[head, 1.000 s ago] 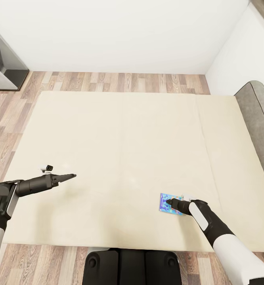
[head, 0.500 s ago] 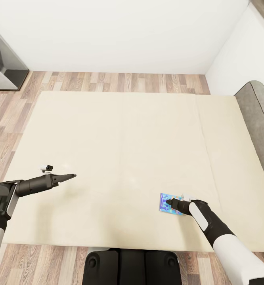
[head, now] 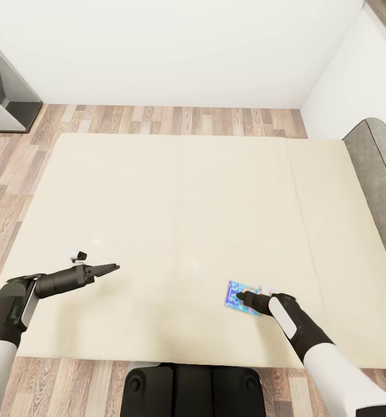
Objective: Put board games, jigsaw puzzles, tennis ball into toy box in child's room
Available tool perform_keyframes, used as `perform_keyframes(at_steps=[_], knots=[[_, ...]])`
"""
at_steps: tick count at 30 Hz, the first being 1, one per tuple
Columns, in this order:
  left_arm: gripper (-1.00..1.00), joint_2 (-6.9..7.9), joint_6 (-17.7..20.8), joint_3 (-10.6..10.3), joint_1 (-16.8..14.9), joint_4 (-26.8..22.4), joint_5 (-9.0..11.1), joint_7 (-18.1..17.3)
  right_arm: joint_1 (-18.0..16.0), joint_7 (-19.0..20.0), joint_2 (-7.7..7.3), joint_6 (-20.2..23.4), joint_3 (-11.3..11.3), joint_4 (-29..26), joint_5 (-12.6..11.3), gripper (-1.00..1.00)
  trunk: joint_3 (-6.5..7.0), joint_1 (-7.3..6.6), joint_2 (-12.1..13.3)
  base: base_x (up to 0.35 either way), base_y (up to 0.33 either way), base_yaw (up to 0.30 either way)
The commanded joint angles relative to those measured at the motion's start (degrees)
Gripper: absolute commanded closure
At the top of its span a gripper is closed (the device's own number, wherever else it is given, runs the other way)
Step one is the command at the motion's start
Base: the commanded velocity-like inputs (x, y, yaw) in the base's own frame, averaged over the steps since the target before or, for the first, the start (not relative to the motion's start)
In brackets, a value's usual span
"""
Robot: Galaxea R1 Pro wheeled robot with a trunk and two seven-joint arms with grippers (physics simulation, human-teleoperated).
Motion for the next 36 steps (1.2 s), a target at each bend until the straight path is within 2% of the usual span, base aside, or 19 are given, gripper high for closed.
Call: perform_keyframes(at_steps=[1,14,22,23,31,36], knots=[[-1.00,0.00,0.6,0.0,0.0,0.0,0.0,-0.2,0.0,-0.6,-0.08,-0.2,0.4,0.0,-0.6,-1.00,-0.06,0.03,-0.1,0.000,0.000,0.000],[-1.00,-0.04,0.4,-0.1,0.0,0.0,-0.1,-0.2,0.0,-0.4,-0.20,-1.0,0.6,0.1,-0.7,-1.00,-0.06,0.03,-0.1,0.000,0.000,0.000],[-1.00,-0.09,0.3,-0.1,0.1,0.0,-0.1,-0.2,0.0,2.1,-0.47,-0.8,0.6,0.1,-0.7,-1.00,-0.06,0.03,-0.1,0.000,0.000,0.000],[-1.00,-0.16,0.3,-0.1,0.1,0.0,-0.1,-0.2,0.0,4.6,-0.50,-0.8,0.6,0.1,-0.7,-1.00,-0.06,0.03,-0.1,0.000,0.000,0.000],[-1.00,-0.27,0.2,-0.1,0.1,0.0,-0.1,-0.1,0.0,5.8,-0.58,-0.6,0.6,0.1,-0.7,-1.00,-0.06,0.03,-0.1,0.000,0.000,0.000],[-1.00,-0.29,0.2,-0.2,0.1,0.0,-0.2,0.0,0.0,8.5,-0.68,-0.5,0.6,0.1,-0.7,-1.00,-0.06,0.03,-0.1,0.000,0.000,0.000]])
